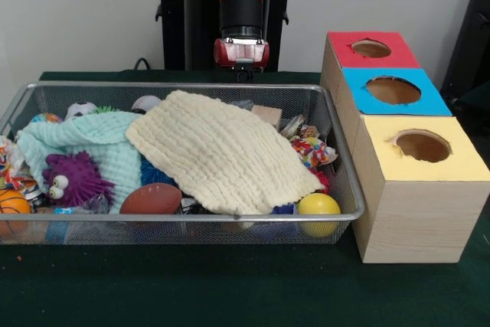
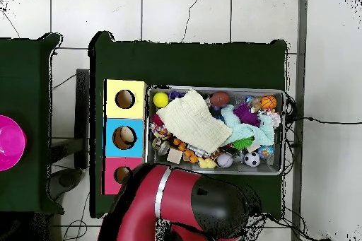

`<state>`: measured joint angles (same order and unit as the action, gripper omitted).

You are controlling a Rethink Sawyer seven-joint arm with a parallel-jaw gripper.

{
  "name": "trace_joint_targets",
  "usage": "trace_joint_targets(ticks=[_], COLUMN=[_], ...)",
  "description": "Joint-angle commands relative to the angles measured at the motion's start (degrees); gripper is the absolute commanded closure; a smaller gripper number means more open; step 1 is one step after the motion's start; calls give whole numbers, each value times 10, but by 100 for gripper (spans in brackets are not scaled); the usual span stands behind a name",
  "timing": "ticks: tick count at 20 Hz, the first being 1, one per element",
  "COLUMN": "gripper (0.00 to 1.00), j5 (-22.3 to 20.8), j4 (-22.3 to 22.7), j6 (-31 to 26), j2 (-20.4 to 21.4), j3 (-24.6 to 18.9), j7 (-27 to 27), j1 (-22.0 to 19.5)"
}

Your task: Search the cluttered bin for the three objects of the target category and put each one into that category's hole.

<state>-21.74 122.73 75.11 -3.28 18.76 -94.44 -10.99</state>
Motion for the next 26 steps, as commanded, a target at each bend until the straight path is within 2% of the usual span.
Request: trace_joint_targets(ticks=[1,4,6,12,16,18,22,26], gripper=[100,100,100,100,100,100,100,100], j5=[125,129,129,119,128,137,151,159], j4=[-159,-154,-147,-119,-103,-96,-86,-80], j6=[-97,-103,-126,-272,-377,-407,-444,-458], j2=[-77,-73,-63,-7,31,44,63,72], j3=[-82,-82,-83,-99,-113,-116,-117,-117], j7=[-98,-98,-97,-93,-83,-79,-82,-90], j1=[-5,-4,-2,-8,-13,-9,2,10])
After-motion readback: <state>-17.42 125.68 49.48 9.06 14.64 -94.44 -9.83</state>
